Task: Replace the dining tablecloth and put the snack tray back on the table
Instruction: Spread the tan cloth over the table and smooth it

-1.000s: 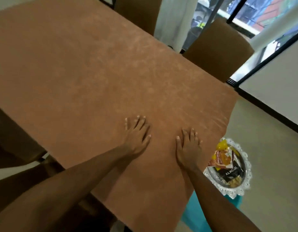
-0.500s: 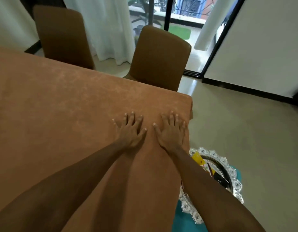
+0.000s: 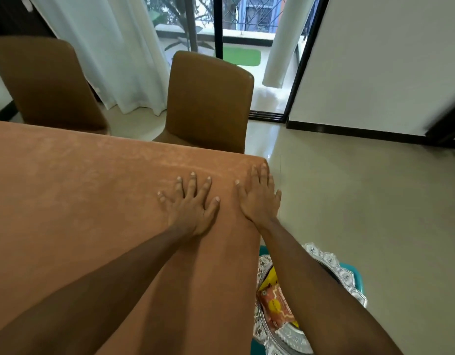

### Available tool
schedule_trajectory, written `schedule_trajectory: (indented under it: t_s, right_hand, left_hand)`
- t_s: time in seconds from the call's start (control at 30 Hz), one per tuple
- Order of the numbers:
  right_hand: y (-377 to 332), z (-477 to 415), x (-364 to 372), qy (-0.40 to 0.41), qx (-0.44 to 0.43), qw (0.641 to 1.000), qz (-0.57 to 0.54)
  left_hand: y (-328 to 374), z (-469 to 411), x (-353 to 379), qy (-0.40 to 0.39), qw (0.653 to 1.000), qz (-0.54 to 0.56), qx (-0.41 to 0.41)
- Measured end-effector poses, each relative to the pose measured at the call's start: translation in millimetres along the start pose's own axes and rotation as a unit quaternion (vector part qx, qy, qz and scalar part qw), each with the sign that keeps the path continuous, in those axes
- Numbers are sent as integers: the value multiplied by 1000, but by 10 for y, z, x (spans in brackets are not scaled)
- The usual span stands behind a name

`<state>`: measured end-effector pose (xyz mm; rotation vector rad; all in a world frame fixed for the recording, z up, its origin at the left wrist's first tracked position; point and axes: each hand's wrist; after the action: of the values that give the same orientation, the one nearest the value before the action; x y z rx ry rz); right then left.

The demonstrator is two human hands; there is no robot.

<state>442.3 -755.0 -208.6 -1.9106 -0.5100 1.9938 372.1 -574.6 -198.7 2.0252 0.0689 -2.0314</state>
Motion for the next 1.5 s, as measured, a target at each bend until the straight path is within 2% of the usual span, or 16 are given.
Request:
schedule_trajectory:
  t_s: [0.17, 0.27, 0.37, 0.47, 0.67, 0.93, 1.07, 1.2, 1.27, 1.4, 1.5]
  right_hand:
    - [38, -286, -46, -13, 16, 1000, -22]
    - [-3, -348, -114, -19, 34, 999, -3]
    - [-113, -221, -89, 25, -20, 999, -7]
    - [-173, -142, 14, 10, -80, 997, 16]
    - [-173, -541, -17, 3, -50, 998, 45]
    - [-114, -713, 43, -5, -25, 1000, 1]
    - [-120, -785, -29, -56, -22, 998, -7]
    - [-163, -746, -210, -122, 0, 993, 3]
    - [-163, -582, -280, -100, -15, 995, 18]
    - [-227, 161, -262, 6, -81, 997, -1]
    - [-229, 792, -133, -3, -158, 987, 34]
  left_hand:
    - [79, -243, 39, 1, 1000, 2, 0]
    - [125, -298, 14, -25, 1000, 8, -5]
    - [151, -314, -36, -4, 1000, 27, 13]
    - [121, -456, -51, 34, 998, 41, 40]
    - [218, -906, 128, 30, 999, 26, 18]
    - [265, -971, 117, 9, 1000, 12, 20]
    - [385, -472, 30, -19, 999, 20, 42]
    - [382, 601, 10, -25, 992, 35, 119]
    - [343, 1230, 37, -8, 988, 35, 153]
    - [324, 2394, 113, 15, 978, 57, 199]
    - [256, 2670, 106, 25, 968, 121, 220]
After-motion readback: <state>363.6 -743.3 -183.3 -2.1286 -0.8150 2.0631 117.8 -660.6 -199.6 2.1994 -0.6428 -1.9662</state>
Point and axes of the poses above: each hand's wrist, its own z-axis away from the middle knuckle, its own x-axis out of the palm, y = z × x, and after that the axes turned 4 degrees about y, right-handed
